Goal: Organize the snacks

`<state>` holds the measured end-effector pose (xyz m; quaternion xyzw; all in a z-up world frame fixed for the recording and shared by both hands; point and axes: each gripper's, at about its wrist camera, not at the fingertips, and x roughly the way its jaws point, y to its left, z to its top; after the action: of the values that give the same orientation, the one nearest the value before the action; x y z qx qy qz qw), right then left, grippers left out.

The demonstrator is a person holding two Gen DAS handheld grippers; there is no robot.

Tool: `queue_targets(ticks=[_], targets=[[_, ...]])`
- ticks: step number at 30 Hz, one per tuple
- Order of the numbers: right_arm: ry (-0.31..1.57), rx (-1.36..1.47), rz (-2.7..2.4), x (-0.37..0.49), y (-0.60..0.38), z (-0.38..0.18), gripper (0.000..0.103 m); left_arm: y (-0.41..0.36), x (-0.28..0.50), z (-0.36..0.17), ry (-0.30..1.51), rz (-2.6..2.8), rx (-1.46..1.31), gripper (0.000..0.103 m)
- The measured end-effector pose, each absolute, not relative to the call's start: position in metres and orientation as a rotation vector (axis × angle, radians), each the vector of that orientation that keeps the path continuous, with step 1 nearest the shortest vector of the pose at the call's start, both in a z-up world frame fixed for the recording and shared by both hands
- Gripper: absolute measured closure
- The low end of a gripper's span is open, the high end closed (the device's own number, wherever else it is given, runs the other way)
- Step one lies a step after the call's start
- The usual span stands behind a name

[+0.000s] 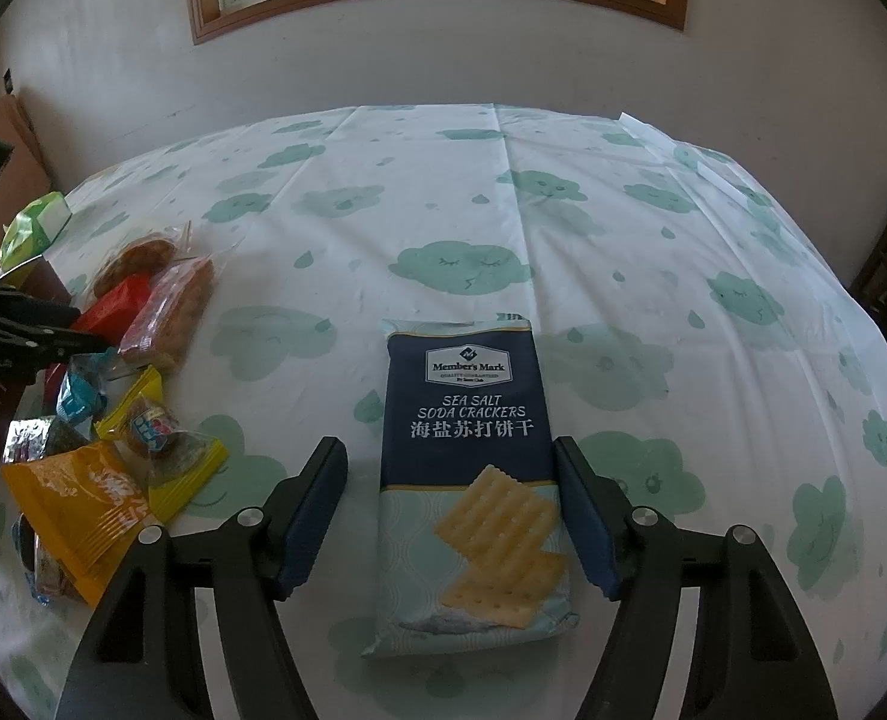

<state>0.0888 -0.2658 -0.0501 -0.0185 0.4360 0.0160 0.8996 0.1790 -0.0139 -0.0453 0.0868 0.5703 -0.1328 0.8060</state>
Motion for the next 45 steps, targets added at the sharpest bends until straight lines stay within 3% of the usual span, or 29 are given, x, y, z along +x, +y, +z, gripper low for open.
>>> queue_targets(ticks=[8, 19, 45], targets=[[0.902, -0.039, 0.035, 0.089, -0.266, -0.050, 0.033, -0.018, 0.170, -0.044, 1.218, -0.263, 0.190, 0.058], [0.902, -0.041, 0.036, 0.089, -0.266, -0.050, 0.032, -0.009, 0.150, -0.040, 1.246, -0.213, 0.138, 0.061], [0.903, -0.043, 0.039, 0.089, -0.266, -0.050, 0.032, 0.021, 0.113, 0.022, 1.138, -0.207, 0.065, 0.062]])
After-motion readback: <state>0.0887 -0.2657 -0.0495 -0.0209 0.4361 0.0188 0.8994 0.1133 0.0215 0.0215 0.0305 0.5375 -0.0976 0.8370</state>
